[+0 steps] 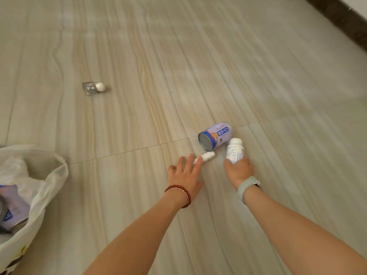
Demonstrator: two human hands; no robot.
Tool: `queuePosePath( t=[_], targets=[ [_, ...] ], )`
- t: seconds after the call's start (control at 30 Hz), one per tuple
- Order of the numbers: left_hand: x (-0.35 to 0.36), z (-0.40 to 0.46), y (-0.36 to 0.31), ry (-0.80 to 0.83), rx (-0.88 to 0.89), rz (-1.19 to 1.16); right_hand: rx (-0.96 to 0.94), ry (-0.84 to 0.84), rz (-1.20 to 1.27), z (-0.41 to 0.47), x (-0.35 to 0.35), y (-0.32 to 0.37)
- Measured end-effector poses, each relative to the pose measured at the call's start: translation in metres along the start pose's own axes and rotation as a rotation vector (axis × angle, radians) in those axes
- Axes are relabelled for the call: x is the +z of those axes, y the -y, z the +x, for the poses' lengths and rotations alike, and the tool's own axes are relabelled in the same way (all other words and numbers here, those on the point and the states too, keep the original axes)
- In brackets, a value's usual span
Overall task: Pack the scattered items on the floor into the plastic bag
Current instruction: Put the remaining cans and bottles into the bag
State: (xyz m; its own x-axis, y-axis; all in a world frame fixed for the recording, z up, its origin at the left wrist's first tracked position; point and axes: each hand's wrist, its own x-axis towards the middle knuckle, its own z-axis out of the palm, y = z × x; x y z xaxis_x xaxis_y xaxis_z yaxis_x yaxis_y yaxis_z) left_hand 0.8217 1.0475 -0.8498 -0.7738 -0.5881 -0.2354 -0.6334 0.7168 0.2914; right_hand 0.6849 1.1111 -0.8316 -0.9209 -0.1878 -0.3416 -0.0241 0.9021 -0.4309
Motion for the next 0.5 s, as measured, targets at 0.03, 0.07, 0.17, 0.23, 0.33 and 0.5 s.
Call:
queuePosePath(
  t=[0.03,0.07,0.17,0.23,0.33,0.5],
  targets=[
    [0.002,0.005,0.000,-0.069,-0.014,0.022,-0.006,0.005,0.000,-0.002,0.001,-0.002],
    [0.005,0.008,0.002,-0.101,-0.005,0.051,-0.016,0.022,0.005,-0.006,0.001,-0.006],
    [0.004,0.007,0.011,-0.188,0.018,-0.036,-0.067,0.132,0.038,-0.026,0.000,-0.019],
    [-0.003,-0.003,0.018,-0.173,-0.025,-0.252,-0.116,0.223,0.052,-0.045,-0.003,-0.026],
    [-0.023,-0.025,0.042,-0.207,-0.036,-0.396,-0.184,0.386,0.096,-0.081,-0.008,-0.024],
    [-0.082,-0.088,0.105,-0.400,-0.093,-0.493,-0.376,0.545,0.112,-0.138,0.010,0.018]
  ],
)
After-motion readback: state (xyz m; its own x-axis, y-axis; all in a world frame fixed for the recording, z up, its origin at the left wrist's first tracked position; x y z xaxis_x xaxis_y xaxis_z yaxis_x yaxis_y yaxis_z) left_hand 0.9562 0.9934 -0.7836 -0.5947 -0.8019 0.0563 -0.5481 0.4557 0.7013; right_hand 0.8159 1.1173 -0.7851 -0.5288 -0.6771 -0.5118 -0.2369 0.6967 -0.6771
